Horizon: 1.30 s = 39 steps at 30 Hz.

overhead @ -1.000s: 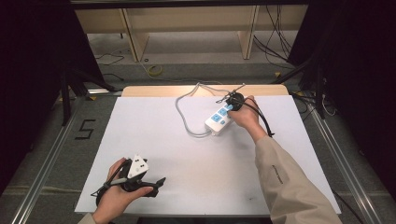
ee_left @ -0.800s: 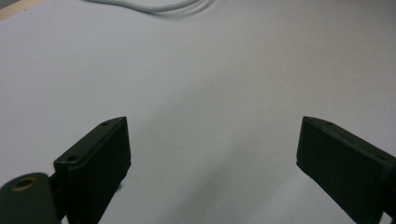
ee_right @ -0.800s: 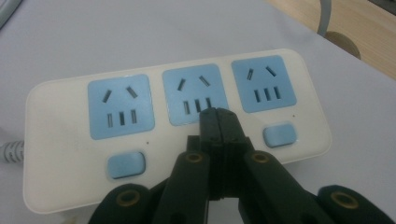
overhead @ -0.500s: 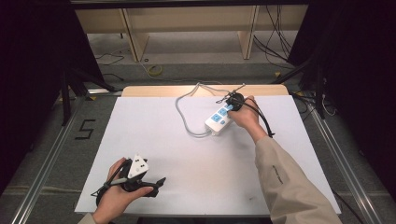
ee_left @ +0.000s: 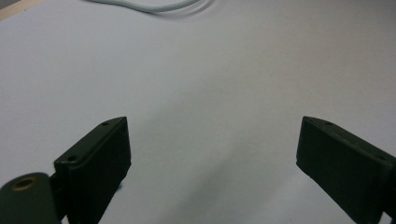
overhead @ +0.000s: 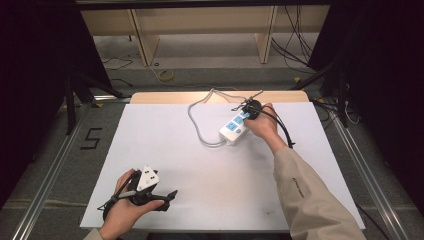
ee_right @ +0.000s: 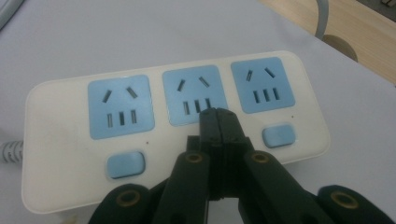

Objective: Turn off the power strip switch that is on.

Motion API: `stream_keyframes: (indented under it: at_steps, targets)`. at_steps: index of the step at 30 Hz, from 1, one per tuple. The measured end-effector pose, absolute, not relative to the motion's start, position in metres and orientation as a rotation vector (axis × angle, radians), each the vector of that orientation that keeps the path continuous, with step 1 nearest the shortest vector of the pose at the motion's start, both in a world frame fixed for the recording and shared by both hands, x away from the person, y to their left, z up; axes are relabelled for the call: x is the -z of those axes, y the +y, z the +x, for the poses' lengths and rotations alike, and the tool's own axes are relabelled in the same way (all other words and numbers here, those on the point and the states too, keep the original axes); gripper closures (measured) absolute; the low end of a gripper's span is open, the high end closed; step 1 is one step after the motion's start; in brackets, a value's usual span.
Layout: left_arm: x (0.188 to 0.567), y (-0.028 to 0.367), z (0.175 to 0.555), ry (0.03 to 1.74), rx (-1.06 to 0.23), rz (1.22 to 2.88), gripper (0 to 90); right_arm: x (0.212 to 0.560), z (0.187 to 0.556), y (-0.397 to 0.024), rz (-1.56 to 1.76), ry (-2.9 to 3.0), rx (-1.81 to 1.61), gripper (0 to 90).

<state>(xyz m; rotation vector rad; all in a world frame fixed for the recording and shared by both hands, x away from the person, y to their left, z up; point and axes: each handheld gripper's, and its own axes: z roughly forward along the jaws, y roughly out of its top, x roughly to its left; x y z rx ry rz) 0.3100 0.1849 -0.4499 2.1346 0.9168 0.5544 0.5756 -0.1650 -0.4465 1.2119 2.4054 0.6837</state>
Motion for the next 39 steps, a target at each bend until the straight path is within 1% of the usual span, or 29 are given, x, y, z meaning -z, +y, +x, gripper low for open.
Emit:
stream_keyframes:
  at_steps: [39]
  targets:
    - [0.4495,0.1846,0.3098,0.915,-0.557,2.134,9.7,0.4451,0.5727,-0.1671,1.223,2.38,-0.743,90.0]
